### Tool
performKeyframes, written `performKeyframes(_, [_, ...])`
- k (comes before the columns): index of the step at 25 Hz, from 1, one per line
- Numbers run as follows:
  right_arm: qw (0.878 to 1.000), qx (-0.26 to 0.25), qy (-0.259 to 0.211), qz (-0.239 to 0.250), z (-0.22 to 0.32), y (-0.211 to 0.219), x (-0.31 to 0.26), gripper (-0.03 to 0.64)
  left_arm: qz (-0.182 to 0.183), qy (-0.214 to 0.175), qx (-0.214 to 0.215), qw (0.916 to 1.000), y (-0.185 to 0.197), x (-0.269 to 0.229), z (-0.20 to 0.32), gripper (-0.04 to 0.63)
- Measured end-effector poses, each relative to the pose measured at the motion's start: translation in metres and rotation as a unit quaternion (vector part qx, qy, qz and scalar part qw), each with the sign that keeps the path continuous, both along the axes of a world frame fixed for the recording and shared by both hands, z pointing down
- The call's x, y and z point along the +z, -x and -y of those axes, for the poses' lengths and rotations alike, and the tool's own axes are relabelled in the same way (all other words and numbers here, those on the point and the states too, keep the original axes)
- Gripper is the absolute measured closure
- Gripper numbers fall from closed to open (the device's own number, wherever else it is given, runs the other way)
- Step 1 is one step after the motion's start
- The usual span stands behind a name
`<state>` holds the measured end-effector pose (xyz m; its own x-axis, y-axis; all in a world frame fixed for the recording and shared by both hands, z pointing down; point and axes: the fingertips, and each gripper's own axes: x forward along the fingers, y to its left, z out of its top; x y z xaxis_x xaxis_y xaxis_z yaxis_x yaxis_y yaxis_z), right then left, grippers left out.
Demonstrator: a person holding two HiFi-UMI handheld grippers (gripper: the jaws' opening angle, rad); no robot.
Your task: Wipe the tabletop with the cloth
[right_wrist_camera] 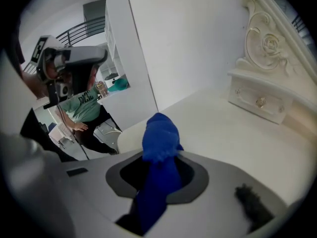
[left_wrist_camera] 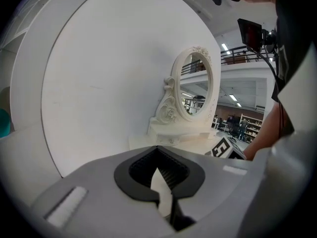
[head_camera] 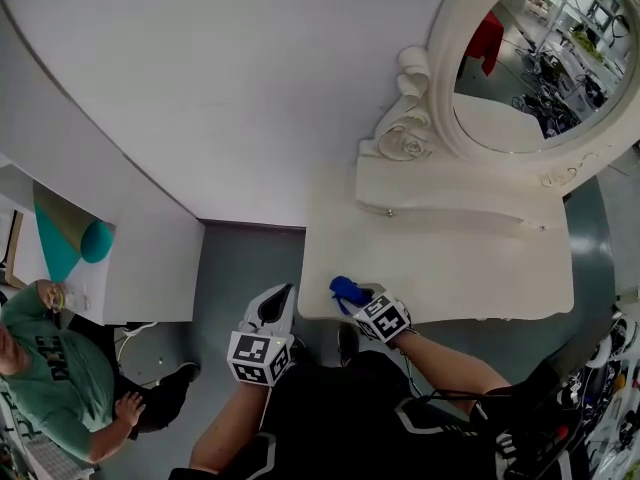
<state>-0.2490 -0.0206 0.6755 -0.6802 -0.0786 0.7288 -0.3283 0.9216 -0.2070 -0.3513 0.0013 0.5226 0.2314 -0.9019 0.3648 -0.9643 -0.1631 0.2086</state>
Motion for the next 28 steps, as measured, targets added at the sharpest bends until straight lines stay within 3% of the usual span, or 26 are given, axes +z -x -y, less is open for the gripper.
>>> performKeyframes(6, [0.999,-0.036,0.04,-0.007,-0.025,-0.023,-0.006,0.517,0.0,-0.007,0.013,0.9999,-0.013,-0.008,0.004,0.588])
performKeyframes(12, [0.998,0.047,-0.035,0.019,0.099,-0.036,-0.032,0.515,0.004,-0.008,0.013,0.9999,-0.027,-0.013,0.006,0.588])
performKeyframes(17, [0.997,0.047,-0.058,-0.014,0.169,-0.031,-0.018,0.515,0.008,-0.007,-0.001,0.9999,-0.037,-0.014,0.008,0.588])
performKeyframes(23, [0.996,0.058,-0.051,-0.034,0.181,-0.03,0.003,0.515,0.004,-0.014,0.0,0.9999,-0.041,-0.016,0.006,0.588])
performKeyframes(28, [0.996,0.064,-0.043,-0.042,0.154,-0.037,0.002,0.515,-0.003,-0.02,0.01,0.9997,-0.036,-0.013,0.006,0.588])
